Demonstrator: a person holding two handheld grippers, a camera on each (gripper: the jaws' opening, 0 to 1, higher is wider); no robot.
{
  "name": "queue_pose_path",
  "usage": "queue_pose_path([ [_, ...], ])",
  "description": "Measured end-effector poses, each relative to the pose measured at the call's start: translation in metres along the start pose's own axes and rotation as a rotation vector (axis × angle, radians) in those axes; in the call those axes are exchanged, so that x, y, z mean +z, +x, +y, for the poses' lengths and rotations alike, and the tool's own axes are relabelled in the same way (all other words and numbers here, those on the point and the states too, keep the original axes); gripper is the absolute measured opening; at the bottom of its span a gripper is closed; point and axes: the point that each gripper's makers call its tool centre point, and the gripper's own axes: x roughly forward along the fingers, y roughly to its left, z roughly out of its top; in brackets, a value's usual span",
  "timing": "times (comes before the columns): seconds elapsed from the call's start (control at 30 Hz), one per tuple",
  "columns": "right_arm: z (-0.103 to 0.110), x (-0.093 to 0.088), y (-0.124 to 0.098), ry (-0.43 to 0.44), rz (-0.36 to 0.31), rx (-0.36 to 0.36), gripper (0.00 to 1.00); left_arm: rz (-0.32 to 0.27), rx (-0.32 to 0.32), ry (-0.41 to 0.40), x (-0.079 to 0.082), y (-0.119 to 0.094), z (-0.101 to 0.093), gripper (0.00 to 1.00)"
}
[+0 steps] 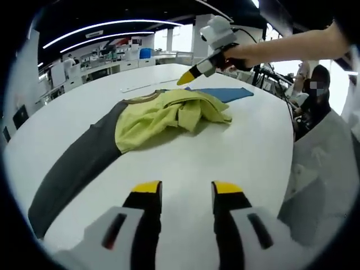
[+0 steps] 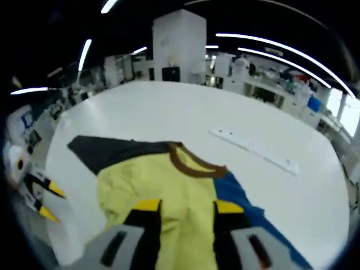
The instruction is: Fold the garment on the visible template until the final outline fits inside the template.
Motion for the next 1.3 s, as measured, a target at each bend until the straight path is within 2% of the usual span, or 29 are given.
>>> queue_pose_path([
  [0.1, 0.000, -0.005, -0.010, -0.018, -0.019, -0.002, 0.39, 0.002, -0.007, 0.006, 0.000, 0.001, -0.002, 0.32],
  [0.17, 0.015, -0.012, -0.023, -0.013, -0.033, 0.001, 0.39, 0.012, -0.013, 0.022, -0.001, 0.003, -0.006, 0.32],
  [0.2, 0.014, -0.014, -0.027, -0.017, -0.037, 0.002, 0.39, 0.017, -0.017, 0.031, -0.002, 0.004, -0.008, 0.32],
  [0.3, 0.009, -0.018, -0.036, -0.016, -0.051, -0.004, 0.38, 0.019, -0.031, 0.046, -0.001, 0.005, -0.011, 0.32],
  [0.5, 0.020, -0.033, -0.060, -0.005, -0.069, 0.006, 0.35, 0.033, -0.061, 0.076, 0.001, 0.010, -0.014, 0.31],
  [0.6, 0.029, -0.041, -0.066, -0.017, -0.064, 0.009, 0.33, 0.038, -0.074, 0.100, 0.007, 0.017, -0.015, 0.31],
  [0.7, 0.035, -0.050, -0.073, -0.048, -0.053, 0.007, 0.32, 0.031, -0.078, 0.129, 0.018, 0.027, -0.014, 0.30],
  [0.83, 0.048, -0.061, -0.075, -0.043, -0.039, 0.022, 0.32, 0.014, -0.092, 0.180, 0.036, 0.048, -0.017, 0.29],
  [0.9, 0.055, -0.069, -0.077, -0.055, -0.018, 0.026, 0.30, 0.000, -0.118, 0.134, 0.042, 0.056, -0.021, 0.29],
  [0.97, 0.055, -0.079, -0.073, -0.056, -0.006, 0.031, 0.29, 0.007, -0.117, 0.130, 0.046, 0.065, -0.021, 0.28],
  [1.1, 0.066, -0.086, -0.076, -0.050, 0.004, 0.043, 0.26, 0.003, -0.113, 0.099, 0.050, 0.079, -0.021, 0.26],
  [1.2, 0.067, -0.098, -0.070, -0.055, 0.027, 0.049, 0.24, 0.013, -0.108, 0.040, 0.051, 0.087, -0.020, 0.25],
  [1.27, 0.069, -0.106, -0.069, -0.120, 0.062, 0.041, 0.23, 0.015, -0.107, -0.015, 0.050, 0.091, -0.018, 0.24],
  [1.3, 0.071, -0.108, -0.068, -0.124, 0.064, 0.043, 0.23, 0.014, -0.104, -0.010, 0.050, 0.093, -0.015, 0.23],
])
